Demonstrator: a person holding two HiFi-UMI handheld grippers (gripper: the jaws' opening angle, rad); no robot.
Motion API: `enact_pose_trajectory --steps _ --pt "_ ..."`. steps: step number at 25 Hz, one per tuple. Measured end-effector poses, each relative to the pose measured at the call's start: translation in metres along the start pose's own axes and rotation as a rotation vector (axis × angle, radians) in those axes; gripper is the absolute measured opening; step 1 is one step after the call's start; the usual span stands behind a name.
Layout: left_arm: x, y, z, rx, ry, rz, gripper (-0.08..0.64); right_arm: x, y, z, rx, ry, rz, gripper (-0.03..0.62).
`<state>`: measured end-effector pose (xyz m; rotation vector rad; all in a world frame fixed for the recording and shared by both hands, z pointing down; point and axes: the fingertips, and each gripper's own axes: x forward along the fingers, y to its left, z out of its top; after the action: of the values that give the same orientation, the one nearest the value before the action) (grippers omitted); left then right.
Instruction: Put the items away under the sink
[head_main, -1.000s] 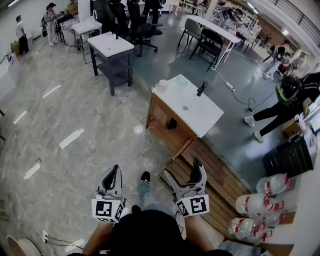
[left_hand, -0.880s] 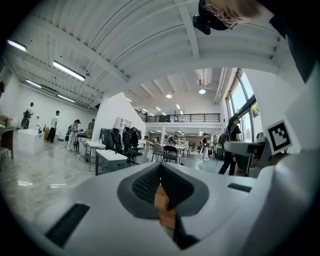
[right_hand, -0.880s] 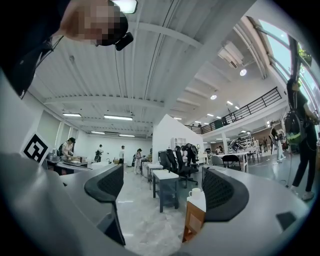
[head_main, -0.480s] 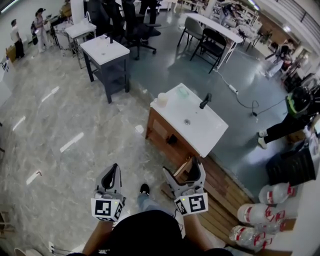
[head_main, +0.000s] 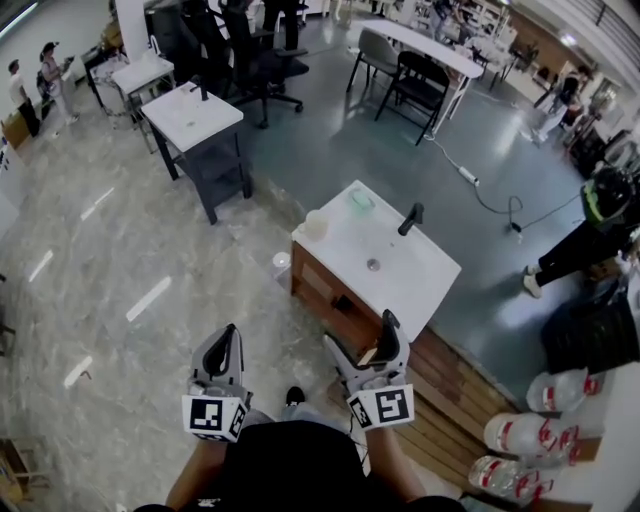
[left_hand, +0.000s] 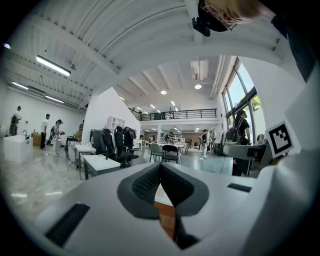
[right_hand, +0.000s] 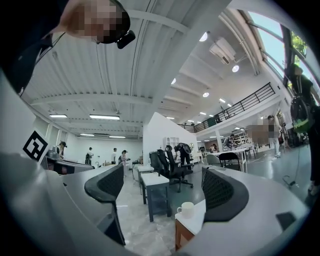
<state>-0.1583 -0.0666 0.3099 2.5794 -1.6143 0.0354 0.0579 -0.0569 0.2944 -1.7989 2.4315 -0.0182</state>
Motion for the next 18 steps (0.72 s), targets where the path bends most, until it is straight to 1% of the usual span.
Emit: enact_pose_trajectory --steps 4,9,13,18 --pt "0.025 0.005 0.001 0.003 0.022 -0.028 0.008 0.013 -0.011 -0.005 0.005 0.003 -0.032 0.476" --pt "0.061 0.014 0.000 0.005 0.032 -0.106 0.008 0.034 -0.018 -0.009 -0.005 -0.001 -0.097 0.476" --pt "0.093 0.027 -0.003 0.008 0.040 -0.201 0.007 0.054 -0.018 -0.016 -0.017 -0.002 -0.179 0.476" --pt "0.135 0.054 0.000 0.033 0.051 -0.346 0.008 0.087 -0.010 -0.022 -0.019 -0.017 -0.311 0.476"
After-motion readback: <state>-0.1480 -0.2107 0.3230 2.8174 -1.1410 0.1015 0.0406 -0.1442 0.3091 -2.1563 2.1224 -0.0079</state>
